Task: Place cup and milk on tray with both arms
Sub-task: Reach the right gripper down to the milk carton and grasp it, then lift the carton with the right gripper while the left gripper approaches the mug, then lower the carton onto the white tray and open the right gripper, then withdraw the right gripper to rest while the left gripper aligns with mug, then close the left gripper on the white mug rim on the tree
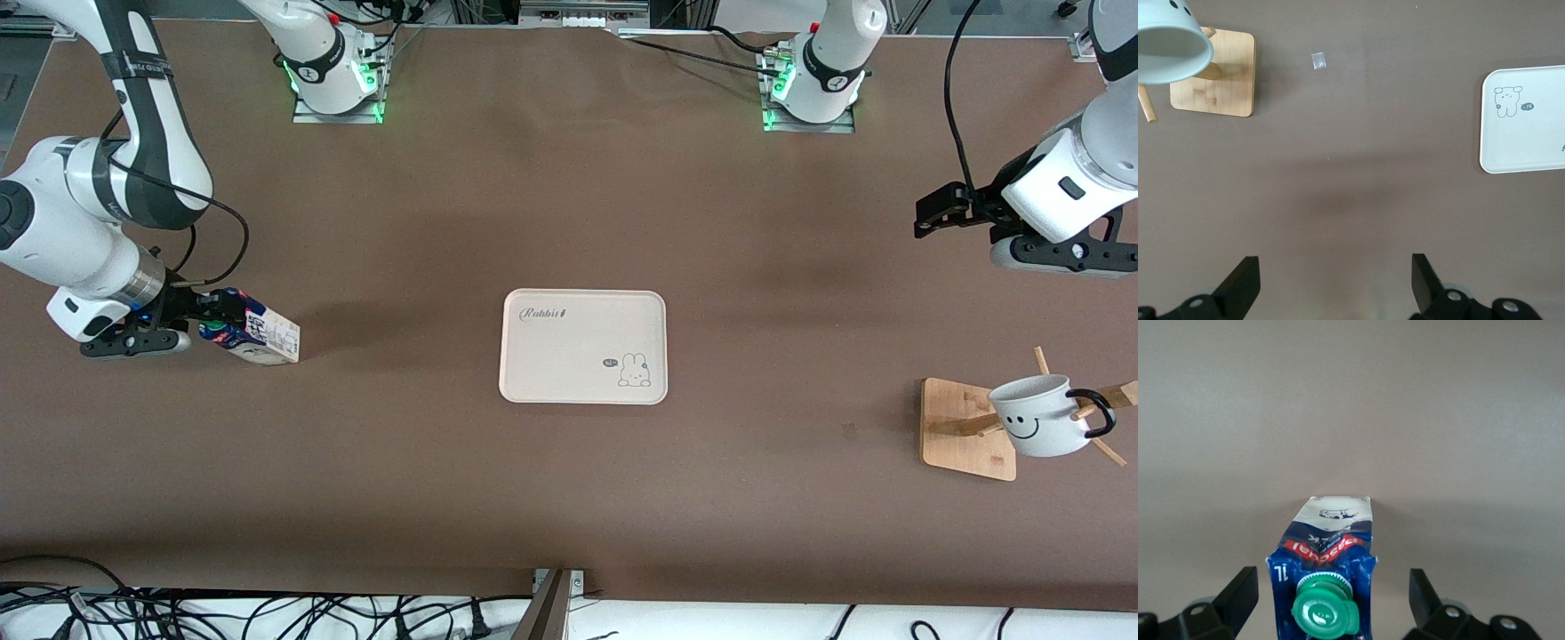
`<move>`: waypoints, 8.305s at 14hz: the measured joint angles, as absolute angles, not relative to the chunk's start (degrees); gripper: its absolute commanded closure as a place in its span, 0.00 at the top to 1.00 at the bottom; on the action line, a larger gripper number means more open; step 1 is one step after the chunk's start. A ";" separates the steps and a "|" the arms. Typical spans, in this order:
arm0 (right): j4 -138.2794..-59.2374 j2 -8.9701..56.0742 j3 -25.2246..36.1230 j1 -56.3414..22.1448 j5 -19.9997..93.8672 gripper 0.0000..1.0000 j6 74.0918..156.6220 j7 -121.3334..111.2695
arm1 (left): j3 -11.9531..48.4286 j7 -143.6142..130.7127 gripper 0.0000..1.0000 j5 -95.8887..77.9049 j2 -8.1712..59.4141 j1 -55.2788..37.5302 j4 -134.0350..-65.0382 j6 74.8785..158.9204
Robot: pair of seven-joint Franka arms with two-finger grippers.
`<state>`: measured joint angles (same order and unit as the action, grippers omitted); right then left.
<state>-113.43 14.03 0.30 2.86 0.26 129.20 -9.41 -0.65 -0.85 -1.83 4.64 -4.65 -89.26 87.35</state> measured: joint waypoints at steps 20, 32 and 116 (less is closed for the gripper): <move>-107.25 17.10 -1.14 2.38 0.40 0.37 122.49 -9.44 | -0.79 -1.17 1.00 -2.02 5.46 -4.34 -107.46 124.15; -83.62 22.19 -2.22 -11.66 4.76 0.37 99.18 7.60 | -2.38 -1.79 1.00 -2.03 2.35 -0.16 -123.55 151.32; -100.30 1.74 3.70 -0.57 -1.10 1.00 99.09 -4.67 | -9.53 -18.91 1.00 -9.22 15.40 -4.51 -121.30 189.61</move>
<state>-100.30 1.74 3.70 -0.57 -1.10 99.09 -4.67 -9.53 -18.91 -9.22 15.40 -4.51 -121.30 189.61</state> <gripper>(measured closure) 0.000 0.000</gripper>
